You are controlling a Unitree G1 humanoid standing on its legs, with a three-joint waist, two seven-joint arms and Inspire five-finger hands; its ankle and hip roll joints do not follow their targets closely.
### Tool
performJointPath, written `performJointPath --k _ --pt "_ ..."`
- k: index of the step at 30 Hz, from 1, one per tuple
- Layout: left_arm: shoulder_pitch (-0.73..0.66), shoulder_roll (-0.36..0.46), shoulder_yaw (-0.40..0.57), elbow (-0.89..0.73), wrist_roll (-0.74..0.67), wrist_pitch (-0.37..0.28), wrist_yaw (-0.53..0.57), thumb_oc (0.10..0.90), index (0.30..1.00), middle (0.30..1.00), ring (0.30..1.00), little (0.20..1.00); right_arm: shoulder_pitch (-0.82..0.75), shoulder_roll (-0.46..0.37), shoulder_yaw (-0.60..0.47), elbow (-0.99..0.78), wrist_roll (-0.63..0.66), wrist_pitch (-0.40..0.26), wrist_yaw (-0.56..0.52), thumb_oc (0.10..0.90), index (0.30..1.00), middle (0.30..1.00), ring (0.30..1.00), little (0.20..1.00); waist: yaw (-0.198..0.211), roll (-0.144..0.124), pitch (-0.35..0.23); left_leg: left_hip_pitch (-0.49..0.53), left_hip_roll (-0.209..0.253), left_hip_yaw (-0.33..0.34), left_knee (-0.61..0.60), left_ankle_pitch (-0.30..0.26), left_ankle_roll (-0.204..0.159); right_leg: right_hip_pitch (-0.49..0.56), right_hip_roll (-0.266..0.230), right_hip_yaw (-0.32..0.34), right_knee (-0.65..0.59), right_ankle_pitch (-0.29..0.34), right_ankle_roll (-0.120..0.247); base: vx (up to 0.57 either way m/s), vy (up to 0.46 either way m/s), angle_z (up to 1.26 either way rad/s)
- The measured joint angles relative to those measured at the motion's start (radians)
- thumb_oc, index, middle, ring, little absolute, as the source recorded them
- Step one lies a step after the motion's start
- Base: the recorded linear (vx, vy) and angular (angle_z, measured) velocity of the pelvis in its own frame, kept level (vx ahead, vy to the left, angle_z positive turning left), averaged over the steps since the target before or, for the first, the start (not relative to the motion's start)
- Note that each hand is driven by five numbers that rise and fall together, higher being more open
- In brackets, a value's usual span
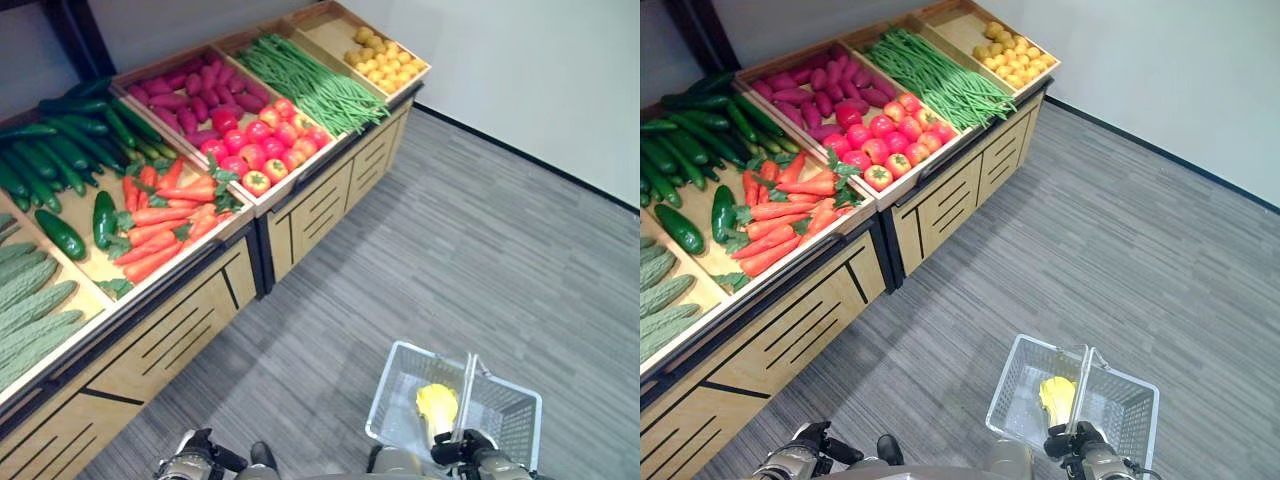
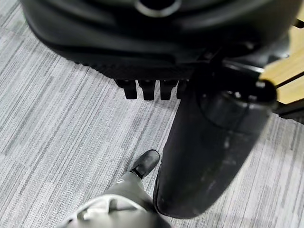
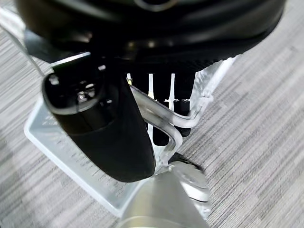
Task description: Get the vegetables into the basket
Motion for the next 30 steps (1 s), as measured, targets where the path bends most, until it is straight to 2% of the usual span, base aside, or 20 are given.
performJointPath --k 2,4,5,6,7,9,10,16,19,24,26,28,29,30 --pt "0.002 0.000 0.000 0.001 0.000 0.001 0.003 0.900 1.000 1.000 1.000 1.000 -0.003 0.005 -0.008 -0.002 0.002 -0.001 -0.001 0.400 0.300 0.300 0.300 0.300 -0.017 0.006 0.007 0.003 -0.001 -0.036 0.000 0.003 0.003 -0.008 0.021 0.041 -0.090 0.040 -0.002 0.15 -0.018 0.60" --pt "0.009 -0.001 0.002 0.001 0.001 -0.003 0.003 0.900 1.000 1.000 1.000 1.000 -0.001 0.019 -0.019 -0.001 0.004 -0.002 -0.001 0.400 0.300 0.300 0.300 0.300 -0.021 0.000 0.016 0.024 -0.003 -0.081 0.000 -0.002 -0.008 -0.009 0.055 0.107 -0.175 0.084 -0.011 0.17 -0.030 0.75" --pt "0.010 -0.003 0.001 0.001 0.001 -0.006 0.003 0.900 1.000 1.000 1.000 1.000 0.002 0.023 -0.019 -0.001 0.016 -0.004 -0.001 0.400 0.300 0.300 0.300 0.300 -0.045 -0.006 0.015 0.029 0.001 -0.137 -0.001 0.001 -0.038 0.018 0.084 0.158 -0.187 0.123 -0.014 0.18 -0.068 1.19" --pt "0.012 -0.010 -0.001 0.000 0.009 -0.009 0.001 0.900 1.000 1.000 1.000 1.000 0.007 0.021 -0.019 0.001 0.022 -0.004 -0.002 0.400 0.300 0.300 0.300 0.300 -0.063 0.002 0.018 0.030 0.007 -0.162 0.000 0.003 -0.054 0.046 0.098 0.169 -0.195 0.151 -0.029 0.08 -0.044 1.05" --pt "0.013 -0.016 -0.001 -0.005 0.010 -0.010 0.001 0.900 1.000 1.000 1.000 1.000 0.003 0.017 -0.019 0.003 0.022 -0.003 -0.002 0.400 0.300 0.300 0.300 0.300 -0.058 0.011 0.018 0.033 0.015 -0.165 0.004 0.007 -0.062 0.050 0.107 0.169 -0.195 0.159 -0.040 0.11 -0.070 0.48" --pt "0.027 -0.036 0.004 -0.015 0.009 -0.014 0.001 0.900 1.000 1.000 1.000 1.000 -0.003 -0.001 -0.016 0.003 0.021 -0.001 -0.001 0.400 0.300 0.300 0.300 0.300 -0.045 0.041 0.016 0.043 0.042 -0.169 0.005 0.012 -0.072 0.064 0.135 0.161 -0.196 0.174 -0.055 0.06 -0.082 0.04" --pt "0.030 -0.052 0.004 -0.022 0.011 -0.011 0.000 0.900 1.000 1.000 1.000 1.000 -0.002 -0.018 -0.018 -0.002 0.021 -0.001 -0.001 0.400 0.300 0.300 0.300 0.300 -0.056 0.067 0.017 0.051 0.057 -0.193 0.006 0.012 -0.097 0.085 0.145 0.140 -0.197 0.168 -0.069 0.10 -0.189 0.21" --pt "0.005 -0.059 -0.002 -0.004 0.012 -0.011 -0.003 0.900 1.000 1.000 1.000 1.000 0.005 -0.021 -0.015 -0.001 0.021 0.003 0.008 0.400 0.300 0.300 0.300 0.300 -0.069 0.078 0.013 0.052 0.064 -0.255 0.007 0.007 -0.112 0.126 0.149 0.087 -0.206 0.138 -0.071 0.08 -0.210 0.30" --pt "0.011 -0.062 -0.001 -0.001 0.009 -0.010 -0.003 0.900 1.000 1.000 1.000 1.000 0.003 -0.024 -0.011 0.005 0.021 0.007 0.013 0.400 0.300 0.300 0.300 0.300 -0.061 0.107 0.014 0.032 0.086 -0.297 0.020 0.010 -0.119 0.129 0.165 0.053 -0.188 0.110 -0.076 0.03 -0.226 0.36" --pt "0.003 -0.087 -0.002 -0.005 0.007 -0.013 0.003 0.900 1.000 1.000 1.000 1.000 0.001 -0.035 0.004 0.012 0.020 0.008 0.011 0.400 0.300 0.300 0.300 0.300 -0.038 0.161 0.012 -0.019 0.123 -0.351 0.067 0.024 -0.132 0.120 0.199 0.011 -0.145 0.074 -0.112 -0.01 -0.197 0.36" --pt "-0.008 -0.091 -0.003 -0.011 0.007 -0.015 0.004 0.900 1.000 1.000 1.000 1.000 -0.001 -0.039 0.007 0.012 0.020 0.009 0.011 0.400 0.300 0.300 0.300 0.300 -0.033 0.168 0.010 -0.064 0.127 -0.384 0.082 0.075 -0.132 0.108 0.208 -0.006 -0.139 0.060 -0.131 -0.05 -0.138 0.60" --pt "-0.020 -0.091 -0.003 -0.012 -0.003 -0.014 0.004 0.900 1.000 1.000 1.000 1.000 -0.003 -0.042 0.021 0.009 0.019 0.008 0.011 0.400 0.300 0.300 0.300 0.300 -0.031 0.144 0.020 -0.080 0.120 -0.384 0.036 0.180 -0.155 0.098 0.189 -0.031 -0.152 0.056 -0.148 -0.07 -0.091 0.63" --pt "-0.025 -0.091 -0.002 -0.013 -0.012 -0.013 0.004 0.900 1.000 1.000 1.000 1.000 -0.003 -0.043 0.024 0.006 0.015 0.008 0.011 0.400 0.300 0.300 0.300 0.300 -0.029 0.140 0.022 -0.080 0.112 -0.368 0.034 0.186 -0.158 0.106 0.178 -0.051 -0.169 0.066 -0.165 -0.07 -0.085 0.35" --pt "-0.019 -0.093 -0.002 -0.018 -0.022 -0.012 0.004 0.900 1.000 1.000 1.000 1.000 0.000 -0.051 0.045 0.005 -0.006 0.007 0.008 0.400 0.300 0.300 0.300 0.300 -0.020 0.133 0.020 -0.076 0.111 -0.298 0.085 0.143 -0.134 0.125 0.162 -0.094 -0.189 0.088 -0.189 -0.05 -0.085 0.39"
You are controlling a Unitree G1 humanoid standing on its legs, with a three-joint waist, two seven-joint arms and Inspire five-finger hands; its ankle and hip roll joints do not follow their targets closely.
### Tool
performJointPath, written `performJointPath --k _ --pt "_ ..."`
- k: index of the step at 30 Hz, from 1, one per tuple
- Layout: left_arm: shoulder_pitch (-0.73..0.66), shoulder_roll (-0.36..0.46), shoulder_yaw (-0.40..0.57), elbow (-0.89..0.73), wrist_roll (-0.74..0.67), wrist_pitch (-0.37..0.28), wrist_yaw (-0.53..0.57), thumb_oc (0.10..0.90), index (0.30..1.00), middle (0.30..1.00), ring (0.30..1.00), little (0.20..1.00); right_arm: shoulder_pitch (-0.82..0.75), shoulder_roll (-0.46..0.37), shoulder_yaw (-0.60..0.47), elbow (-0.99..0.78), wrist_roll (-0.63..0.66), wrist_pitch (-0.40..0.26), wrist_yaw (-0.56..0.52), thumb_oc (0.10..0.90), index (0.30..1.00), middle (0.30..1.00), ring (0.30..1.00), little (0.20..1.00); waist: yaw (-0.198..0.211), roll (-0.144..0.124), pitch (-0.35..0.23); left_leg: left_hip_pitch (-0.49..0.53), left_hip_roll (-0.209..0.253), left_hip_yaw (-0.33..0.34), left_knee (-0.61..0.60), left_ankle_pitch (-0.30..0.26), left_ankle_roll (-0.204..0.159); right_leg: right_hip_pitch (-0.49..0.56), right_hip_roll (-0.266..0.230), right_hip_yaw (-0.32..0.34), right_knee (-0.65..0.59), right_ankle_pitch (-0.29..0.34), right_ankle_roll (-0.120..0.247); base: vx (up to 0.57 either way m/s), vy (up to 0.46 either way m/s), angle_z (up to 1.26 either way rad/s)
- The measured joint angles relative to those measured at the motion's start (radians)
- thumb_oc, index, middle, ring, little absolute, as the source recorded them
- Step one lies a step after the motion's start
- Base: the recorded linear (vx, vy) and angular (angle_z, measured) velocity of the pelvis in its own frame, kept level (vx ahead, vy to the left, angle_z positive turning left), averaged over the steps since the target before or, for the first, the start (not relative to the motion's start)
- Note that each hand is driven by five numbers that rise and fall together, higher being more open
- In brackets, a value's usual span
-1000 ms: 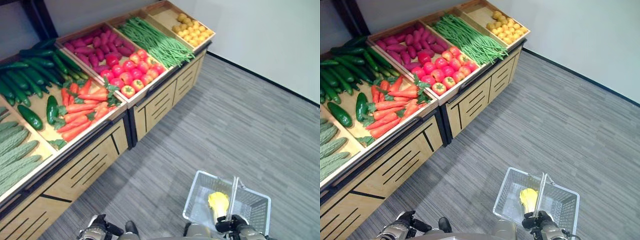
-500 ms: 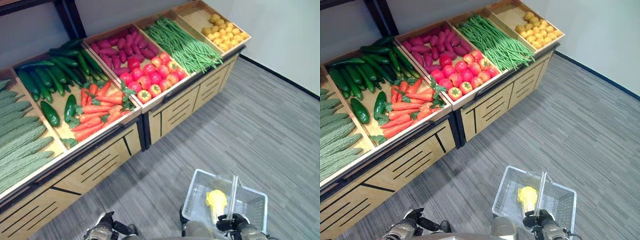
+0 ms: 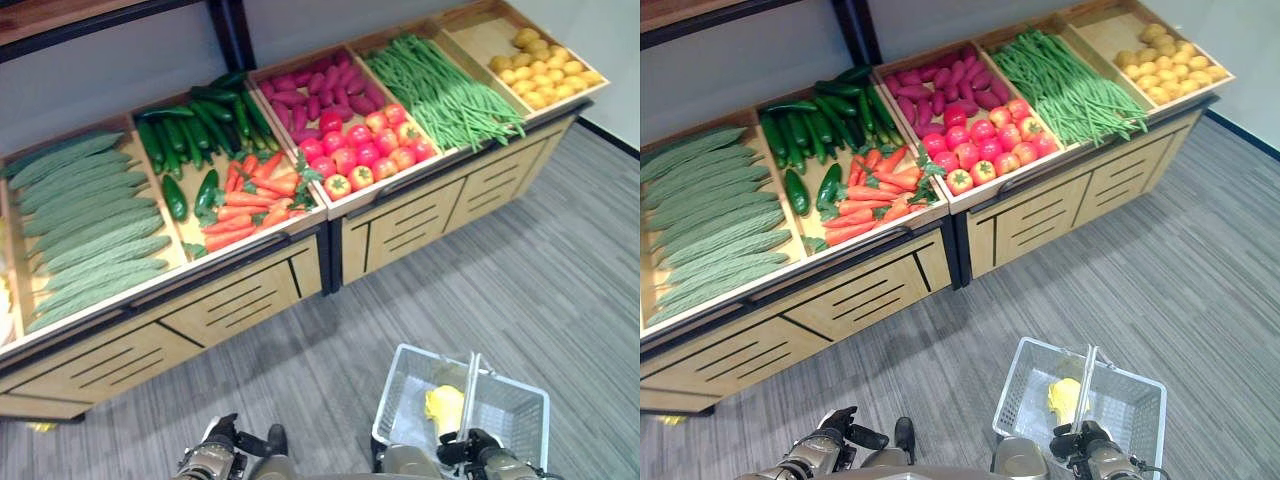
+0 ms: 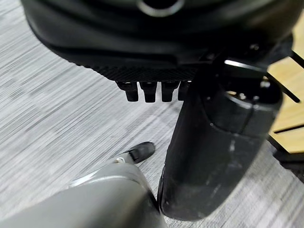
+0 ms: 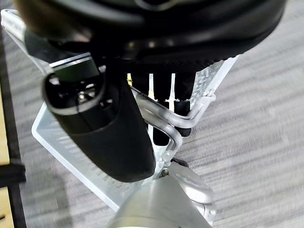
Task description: Get the vegetables into the basket
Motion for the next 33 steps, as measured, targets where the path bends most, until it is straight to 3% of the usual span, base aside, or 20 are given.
performJointPath --k 1,3,8,12,18,24,25,28,33 --pt "-0.001 -0.001 -0.001 0.000 0.000 0.002 0.000 0.900 1.000 1.000 1.000 1.000 0.005 -0.008 0.016 -0.001 -0.003 -0.002 0.001 0.400 0.300 0.300 0.300 0.300 -0.013 0.000 0.000 0.000 0.014 0.085 0.040 -0.025 0.008 0.013 -0.010 -0.036 -0.010 -0.001 0.002 -0.05 -0.088 0.61" --pt "0.001 -0.002 -0.007 -0.003 0.002 0.003 -0.001 0.900 1.000 1.000 1.000 1.000 0.009 -0.018 0.017 -0.007 -0.003 -0.003 0.000 0.400 0.300 0.300 0.300 0.300 -0.029 -0.001 -0.001 0.018 0.021 0.175 0.094 -0.069 0.007 0.016 -0.017 -0.064 -0.013 -0.002 0.006 -0.06 -0.091 0.63" --pt "0.004 -0.001 -0.040 -0.010 0.005 0.005 -0.004 0.900 1.000 1.000 1.000 1.000 0.010 -0.011 0.013 -0.007 -0.008 0.000 0.002 0.400 0.300 0.300 0.300 0.300 -0.029 -0.002 -0.013 0.033 -0.001 0.198 0.007 -0.063 0.023 0.013 -0.012 -0.093 0.006 -0.001 0.038 -0.03 -0.016 0.41" --pt "0.022 -0.004 -0.042 -0.022 0.013 0.005 -0.009 0.900 1.000 1.000 1.000 1.000 0.008 -0.010 0.013 -0.005 -0.022 0.000 -0.001 0.400 0.300 0.300 0.300 0.300 -0.022 0.006 -0.026 0.050 -0.005 0.197 -0.015 -0.104 0.052 -0.010 -0.018 -0.084 0.068 -0.018 0.053 -0.03 0.015 0.02" --pt "0.073 -0.006 -0.039 -0.034 0.010 0.003 -0.009 0.900 1.000 1.000 1.000 1.000 0.045 -0.003 0.014 -0.007 -0.022 0.004 -0.013 0.400 0.300 0.300 0.300 0.300 -0.021 0.017 -0.090 0.077 -0.009 0.216 -0.021 -0.118 0.047 -0.005 -0.023 -0.060 0.086 -0.024 0.063 0.00 0.051 -0.11" --pt "0.211 0.015 -0.040 -0.502 -0.113 0.017 -0.050 0.900 1.000 1.000 1.000 1.000 0.068 -0.006 -0.011 -0.056 -0.021 0.009 -0.012 0.400 0.300 0.300 0.300 0.300 -0.014 0.016 -0.082 0.092 -0.015 0.217 -0.022 -0.107 0.040 0.005 -0.024 -0.058 0.089 -0.022 0.068 -0.01 0.033 0.00" --pt "0.249 0.034 -0.043 -0.659 -0.120 0.009 -0.059 0.900 1.000 1.000 1.000 1.000 0.078 -0.004 -0.026 -0.068 -0.022 0.009 -0.010 0.400 0.300 0.300 0.300 0.300 -0.014 0.013 -0.076 0.092 -0.015 0.214 -0.023 -0.108 0.043 0.007 -0.024 -0.061 0.090 -0.022 0.068 -0.01 0.006 0.07" --pt "0.236 0.103 -0.040 -0.862 -0.090 -0.003 -0.080 0.900 1.000 1.000 1.000 1.000 0.079 -0.010 -0.031 -0.073 -0.022 0.011 -0.005 0.400 0.300 0.300 0.300 0.300 -0.018 0.014 -0.074 0.096 -0.014 0.214 -0.033 -0.113 0.047 0.011 -0.026 -0.061 0.085 -0.022 0.069 0.00 0.007 0.01" --pt "0.144 0.232 0.015 -0.968 0.022 -0.021 -0.065 0.900 1.000 1.000 1.000 1.000 0.080 -0.014 -0.063 -0.074 -0.024 0.011 0.011 0.400 0.300 0.300 0.300 0.300 -0.020 0.014 -0.059 0.109 -0.015 0.219 -0.043 -0.101 0.037 0.018 -0.017 -0.056 0.073 -0.016 0.072 0.03 0.012 -0.04"
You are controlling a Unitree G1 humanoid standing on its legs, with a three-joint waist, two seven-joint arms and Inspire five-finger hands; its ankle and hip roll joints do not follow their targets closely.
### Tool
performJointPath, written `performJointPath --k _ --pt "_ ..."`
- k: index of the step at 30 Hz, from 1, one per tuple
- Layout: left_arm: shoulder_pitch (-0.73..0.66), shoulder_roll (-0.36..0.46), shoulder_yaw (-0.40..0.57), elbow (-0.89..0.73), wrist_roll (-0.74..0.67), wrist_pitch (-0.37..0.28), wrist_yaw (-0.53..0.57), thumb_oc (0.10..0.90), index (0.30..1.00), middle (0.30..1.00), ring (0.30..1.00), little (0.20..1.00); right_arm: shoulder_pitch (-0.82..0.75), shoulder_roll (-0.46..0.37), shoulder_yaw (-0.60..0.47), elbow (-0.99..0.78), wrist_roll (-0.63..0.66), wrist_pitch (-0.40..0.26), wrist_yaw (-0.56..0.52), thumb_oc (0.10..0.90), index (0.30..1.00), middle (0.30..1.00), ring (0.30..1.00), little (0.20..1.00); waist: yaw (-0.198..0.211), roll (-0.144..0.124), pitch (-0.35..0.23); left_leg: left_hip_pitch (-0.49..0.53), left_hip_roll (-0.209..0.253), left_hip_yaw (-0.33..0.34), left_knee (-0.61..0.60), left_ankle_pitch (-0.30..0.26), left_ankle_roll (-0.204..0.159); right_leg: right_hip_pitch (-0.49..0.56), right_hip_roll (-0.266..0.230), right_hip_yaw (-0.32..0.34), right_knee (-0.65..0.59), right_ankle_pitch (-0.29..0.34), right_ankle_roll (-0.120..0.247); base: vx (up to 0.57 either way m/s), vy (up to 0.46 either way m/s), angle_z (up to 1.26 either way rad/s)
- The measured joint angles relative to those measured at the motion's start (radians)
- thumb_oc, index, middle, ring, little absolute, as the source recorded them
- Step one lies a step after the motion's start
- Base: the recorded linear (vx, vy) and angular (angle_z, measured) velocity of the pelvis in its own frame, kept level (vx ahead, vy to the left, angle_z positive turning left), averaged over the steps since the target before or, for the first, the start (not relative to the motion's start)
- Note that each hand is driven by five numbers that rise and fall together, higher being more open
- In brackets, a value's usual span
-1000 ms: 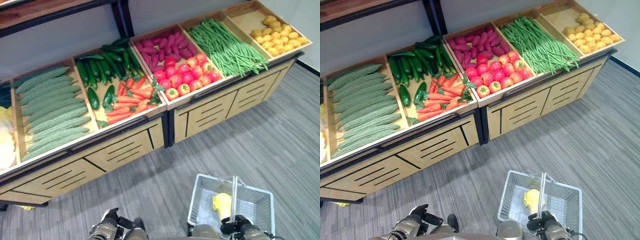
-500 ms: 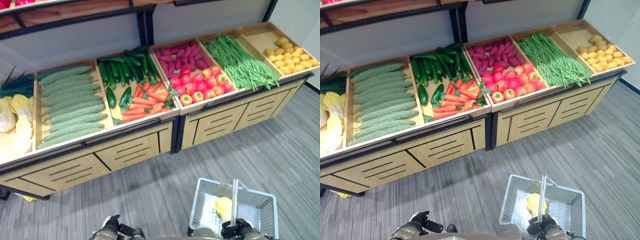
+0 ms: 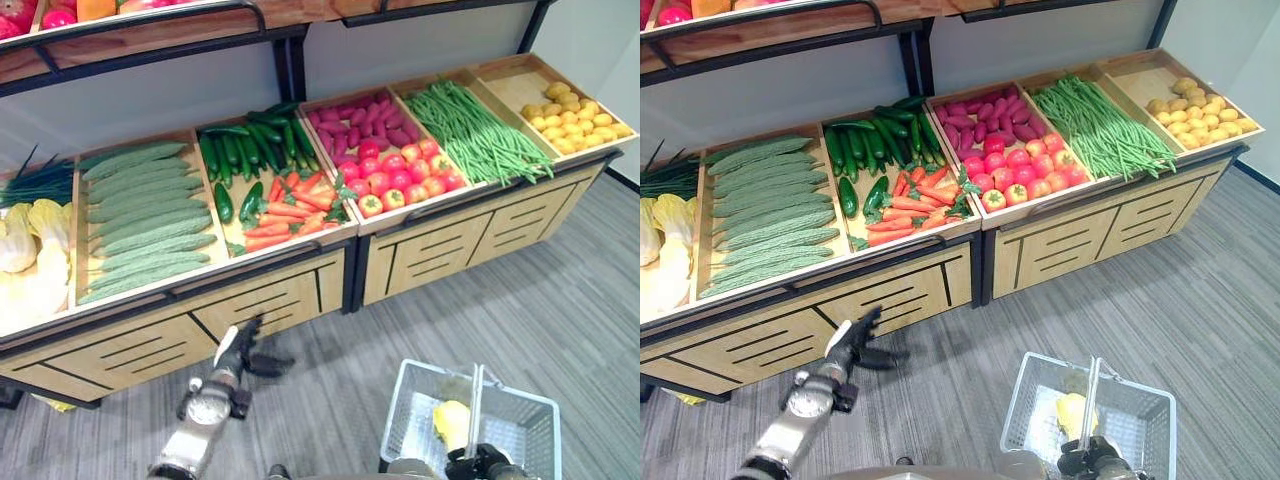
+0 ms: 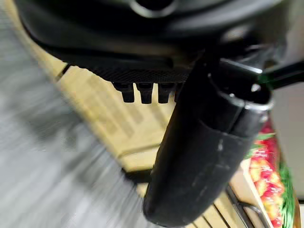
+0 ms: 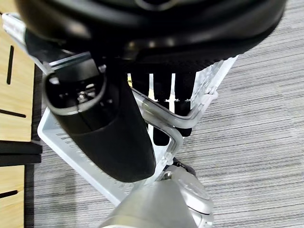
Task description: Get the vegetables into the basket
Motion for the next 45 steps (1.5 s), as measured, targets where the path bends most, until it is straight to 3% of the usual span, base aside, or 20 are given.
performJointPath --k 6,8,10,15,18,23,25,27,29,35,40,45 --pt "-0.073 0.163 0.053 -0.039 0.211 0.021 0.064 0.900 1.000 1.000 1.000 1.000 0.002 0.001 0.003 0.006 -0.021 -0.007 0.009 0.400 0.300 0.300 0.300 0.300 0.000 0.002 0.008 0.031 -0.003 0.023 -0.018 0.004 -0.007 0.040 0.016 0.024 -0.079 0.032 0.004 0.05 0.008 -0.14" --pt "-0.109 0.253 0.029 -0.031 0.291 0.029 0.065 0.900 1.000 1.000 1.000 1.000 0.004 0.000 0.003 0.023 -0.028 -0.015 0.015 0.400 0.300 0.300 0.300 0.300 -0.004 0.002 0.008 0.048 -0.006 0.026 -0.030 0.004 -0.007 0.066 0.021 0.028 -0.119 0.047 0.006 0.03 0.009 -0.09" --pt "-0.136 0.281 0.034 -0.029 0.328 0.029 0.070 0.900 1.000 1.000 1.000 1.000 0.008 -0.001 0.003 0.028 -0.028 -0.016 0.014 0.400 0.300 0.300 0.300 0.300 -0.006 0.004 0.007 0.053 -0.008 0.027 -0.035 0.004 -0.007 0.073 0.021 0.028 -0.132 0.050 0.008 0.06 0.019 -0.03" --pt "-0.333 0.413 -0.107 0.103 0.449 0.035 0.088 0.900 1.000 1.000 1.000 1.000 0.006 -0.005 0.012 0.041 -0.030 -0.035 0.013 0.400 0.300 0.300 0.300 0.300 -0.032 0.019 0.012 0.054 -0.011 0.038 -0.036 -0.004 -0.019 0.069 0.022 0.043 -0.150 0.060 0.009 0.01 0.030 -0.09" --pt "-0.482 0.467 -0.250 0.169 0.506 0.044 0.101 0.900 1.000 1.000 1.000 1.000 -0.003 -0.012 0.019 0.033 -0.030 -0.055 -0.001 0.400 0.300 0.300 0.300 0.300 -0.054 0.035 0.016 0.009 -0.016 0.049 -0.036 -0.005 -0.020 0.017 0.019 0.059 -0.148 0.075 0.009 -0.04 0.046 -0.15" --pt "-0.650 0.470 -0.415 0.260 0.575 0.033 0.107 0.900 1.000 1.000 1.000 1.000 -0.031 -0.028 0.018 0.025 -0.028 -0.065 -0.007 0.400 0.300 0.300 0.300 0.300 -0.109 0.060 0.020 -0.049 -0.027 0.061 -0.036 -0.001 -0.015 -0.054 0.009 0.082 -0.148 0.099 0.001 -0.04 0.027 -0.15" --pt "-0.753 0.468 -0.529 0.339 0.613 0.027 0.114 0.900 1.000 1.000 1.000 1.000 -0.050 -0.030 0.021 0.021 -0.027 -0.073 -0.015 0.400 0.300 0.300 0.300 0.300 -0.126 0.071 0.018 -0.092 -0.028 0.088 -0.036 -0.001 -0.015 -0.117 0.010 0.109 -0.146 0.106 0.007 -0.03 0.009 -0.32" --pt "-0.778 0.465 -0.537 0.363 0.624 0.026 0.116 0.900 1.000 1.000 1.000 1.000 -0.068 -0.032 0.022 0.022 -0.026 -0.076 -0.023 0.400 0.300 0.300 0.300 0.300 -0.150 0.076 0.020 -0.118 -0.030 0.103 -0.036 0.001 -0.014 -0.151 0.010 0.122 -0.148 0.123 -0.003 0.01 0.008 -0.28" --pt "-0.824 0.452 -0.607 0.430 0.649 0.018 0.123 0.900 1.000 1.000 1.000 1.000 -0.081 -0.034 0.023 0.020 -0.016 -0.078 -0.023 0.400 0.300 0.300 0.300 0.300 -0.171 0.080 0.022 -0.128 -0.030 0.103 -0.036 0.003 -0.013 -0.170 0.011 0.135 -0.147 0.124 -0.003 0.00 0.013 -0.22" --pt "-0.879 0.403 -0.607 0.583 0.656 0.023 0.136 0.900 1.000 1.000 1.000 1.000 -0.101 -0.039 0.024 0.004 -0.007 -0.081 -0.038 0.400 0.300 0.300 0.300 0.300 -0.185 0.089 0.027 -0.169 -0.035 0.105 -0.036 0.004 -0.013 -0.238 0.011 0.177 -0.143 0.131 -0.004 0.00 -0.002 -0.21" --pt "-0.928 0.403 -0.645 0.723 0.656 0.029 0.136 0.900 1.000 1.000 1.000 1.000 -0.121 -0.044 0.041 0.003 0.017 -0.092 -0.045 0.400 0.300 0.300 0.300 0.300 -0.186 0.089 0.043 -0.198 -0.036 0.105 -0.036 0.004 -0.014 -0.277 0.013 0.189 -0.140 0.131 -0.004 0.01 -0.003 -0.08" --pt "-0.949 0.426 -0.645 0.763 0.656 0.036 0.136 0.900 1.000 1.000 1.000 1.000 -0.132 -0.050 0.041 0.000 0.032 -0.106 -0.045 0.400 0.300 0.300 0.300 0.300 -0.183 0.084 0.068 -0.217 -0.036 0.107 -0.036 0.004 -0.014 -0.303 0.012 0.194 -0.131 0.131 -0.004 0.00 -0.003 -0.01"
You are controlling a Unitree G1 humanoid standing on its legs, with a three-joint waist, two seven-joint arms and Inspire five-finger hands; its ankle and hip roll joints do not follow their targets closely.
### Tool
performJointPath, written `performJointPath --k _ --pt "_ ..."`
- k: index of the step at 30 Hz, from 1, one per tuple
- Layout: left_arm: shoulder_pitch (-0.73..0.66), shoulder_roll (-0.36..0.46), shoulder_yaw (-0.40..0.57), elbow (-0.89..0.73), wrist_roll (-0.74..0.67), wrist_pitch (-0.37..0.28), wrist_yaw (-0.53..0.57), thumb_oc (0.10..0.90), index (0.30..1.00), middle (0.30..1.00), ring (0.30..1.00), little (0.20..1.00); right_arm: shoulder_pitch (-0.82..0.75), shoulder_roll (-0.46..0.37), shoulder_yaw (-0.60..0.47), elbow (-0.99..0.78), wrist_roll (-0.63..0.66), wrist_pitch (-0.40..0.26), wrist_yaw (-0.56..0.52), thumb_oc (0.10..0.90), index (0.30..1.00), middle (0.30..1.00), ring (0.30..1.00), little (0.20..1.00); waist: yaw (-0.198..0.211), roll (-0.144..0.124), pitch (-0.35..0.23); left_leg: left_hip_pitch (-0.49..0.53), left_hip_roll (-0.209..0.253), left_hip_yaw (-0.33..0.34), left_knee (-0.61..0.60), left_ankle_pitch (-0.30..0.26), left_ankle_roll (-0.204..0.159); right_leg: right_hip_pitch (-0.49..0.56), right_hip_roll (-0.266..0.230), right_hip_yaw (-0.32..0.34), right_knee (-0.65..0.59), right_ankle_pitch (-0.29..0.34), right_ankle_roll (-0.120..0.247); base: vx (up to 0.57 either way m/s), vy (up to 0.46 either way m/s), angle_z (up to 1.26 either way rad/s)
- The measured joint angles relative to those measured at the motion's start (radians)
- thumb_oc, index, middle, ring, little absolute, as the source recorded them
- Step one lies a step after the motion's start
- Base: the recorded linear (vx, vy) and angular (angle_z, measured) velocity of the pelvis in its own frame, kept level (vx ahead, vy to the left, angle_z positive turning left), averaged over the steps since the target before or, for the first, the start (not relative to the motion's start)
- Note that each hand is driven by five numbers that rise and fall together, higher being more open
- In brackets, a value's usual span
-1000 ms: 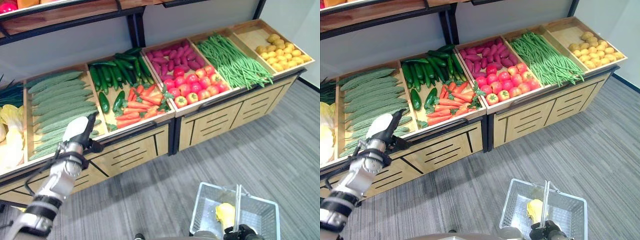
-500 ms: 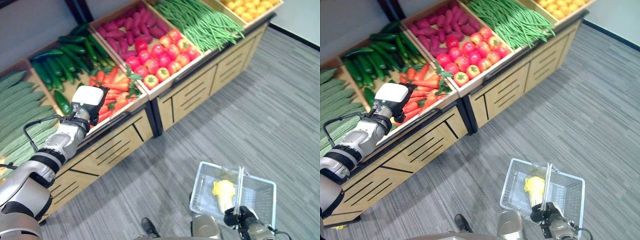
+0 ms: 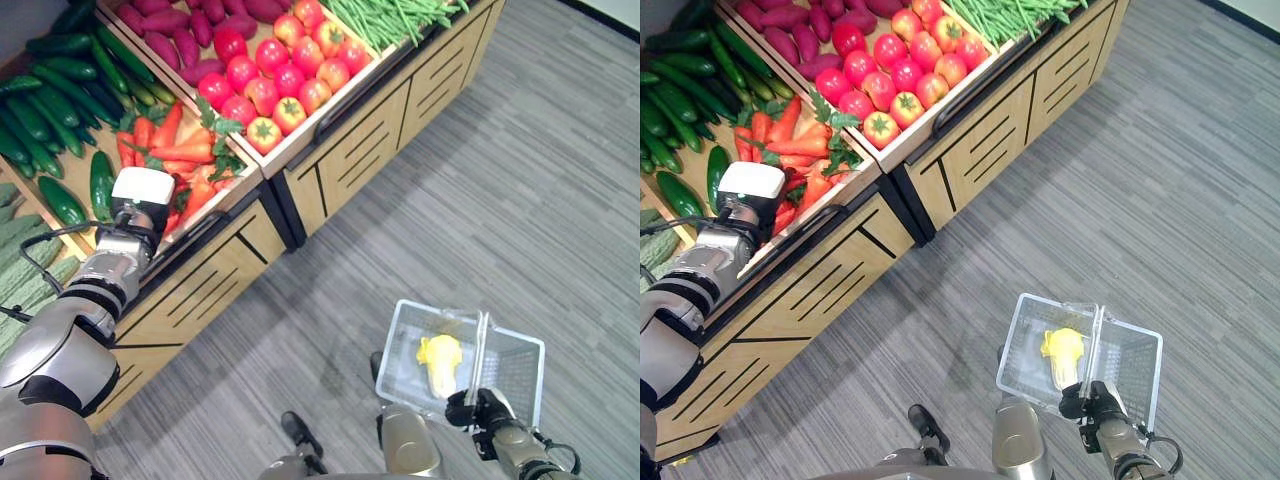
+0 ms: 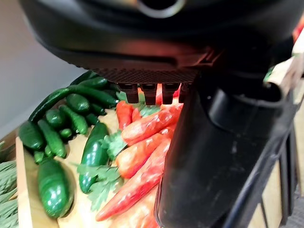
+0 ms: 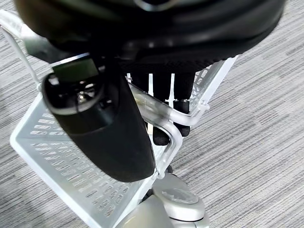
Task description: Get the vegetables into the basket
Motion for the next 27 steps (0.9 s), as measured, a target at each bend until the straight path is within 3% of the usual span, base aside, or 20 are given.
performJointPath --k 14,23,27 --pt "-0.067 0.020 0.008 0.055 -0.029 0.024 0.013 0.900 1.000 1.000 1.000 1.000 -0.029 -0.005 0.040 -0.043 0.037 -0.008 0.003 0.400 0.300 0.300 0.300 0.300 0.015 -0.025 0.027 -0.068 0.002 -0.002 0.000 0.000 0.000 -0.080 0.001 0.002 0.023 0.000 0.000 0.00 0.000 0.00" --pt "-0.069 0.015 0.072 0.077 -0.107 0.035 -0.013 0.900 1.000 1.000 1.000 1.000 -0.032 -0.005 0.043 -0.044 0.040 -0.008 0.006 0.400 0.300 0.300 0.300 0.300 0.011 -0.029 0.028 -0.074 0.002 -0.001 0.000 0.000 0.000 -0.093 0.003 0.008 0.032 0.000 0.000 0.00 0.012 -0.01" --pt "-0.068 0.013 0.144 0.115 -0.172 0.036 -0.037 0.900 1.000 1.000 1.000 1.000 -0.039 -0.003 0.050 -0.051 0.040 -0.007 0.011 0.400 0.300 0.300 0.300 0.300 0.006 -0.035 0.027 -0.076 0.002 0.001 0.000 0.000 0.000 -0.104 0.004 0.017 0.041 0.000 0.000 -0.01 0.023 -0.05"
